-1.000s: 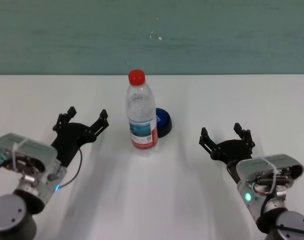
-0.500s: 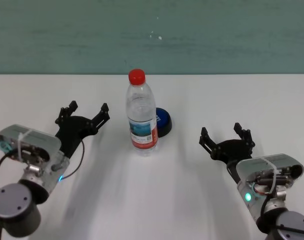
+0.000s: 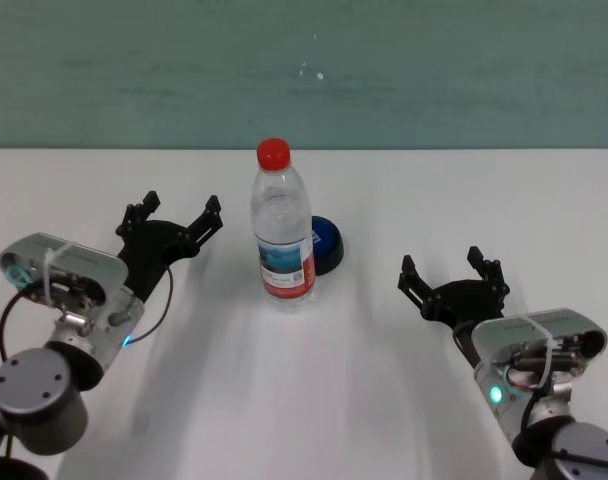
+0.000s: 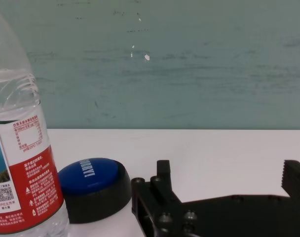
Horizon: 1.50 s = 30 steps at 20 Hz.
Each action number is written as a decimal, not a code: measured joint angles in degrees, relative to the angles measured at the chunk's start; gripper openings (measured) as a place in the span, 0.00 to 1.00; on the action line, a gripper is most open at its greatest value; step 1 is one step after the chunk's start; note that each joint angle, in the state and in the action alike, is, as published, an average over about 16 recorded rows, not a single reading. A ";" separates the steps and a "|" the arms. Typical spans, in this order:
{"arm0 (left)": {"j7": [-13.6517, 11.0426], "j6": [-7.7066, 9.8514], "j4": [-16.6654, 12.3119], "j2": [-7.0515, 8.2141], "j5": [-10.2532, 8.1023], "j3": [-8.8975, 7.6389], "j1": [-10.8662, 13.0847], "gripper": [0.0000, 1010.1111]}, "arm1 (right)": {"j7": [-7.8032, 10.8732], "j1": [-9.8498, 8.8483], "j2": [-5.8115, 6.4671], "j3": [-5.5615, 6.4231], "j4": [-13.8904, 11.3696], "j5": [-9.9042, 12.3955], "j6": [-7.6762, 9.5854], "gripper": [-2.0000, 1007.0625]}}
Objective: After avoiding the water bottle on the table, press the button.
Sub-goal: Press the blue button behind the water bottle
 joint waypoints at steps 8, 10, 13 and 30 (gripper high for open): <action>0.09 -0.65 2.28 -0.31 0.26 0.27 -1.71 1.00 | 0.00 0.00 0.00 0.00 0.00 0.00 0.00 1.00; 0.14 -0.84 2.70 -0.37 0.41 0.34 -2.02 1.00 | 0.00 0.00 0.00 0.00 0.00 0.00 0.00 1.00; 0.18 -1.13 3.19 -0.43 0.66 0.45 -2.40 1.00 | 0.00 0.00 0.00 0.00 0.00 0.00 0.00 1.00; -0.08 -2.63 5.84 -1.08 1.86 1.57 -4.74 1.00 | 0.00 0.00 0.00 0.00 0.00 0.00 0.00 1.00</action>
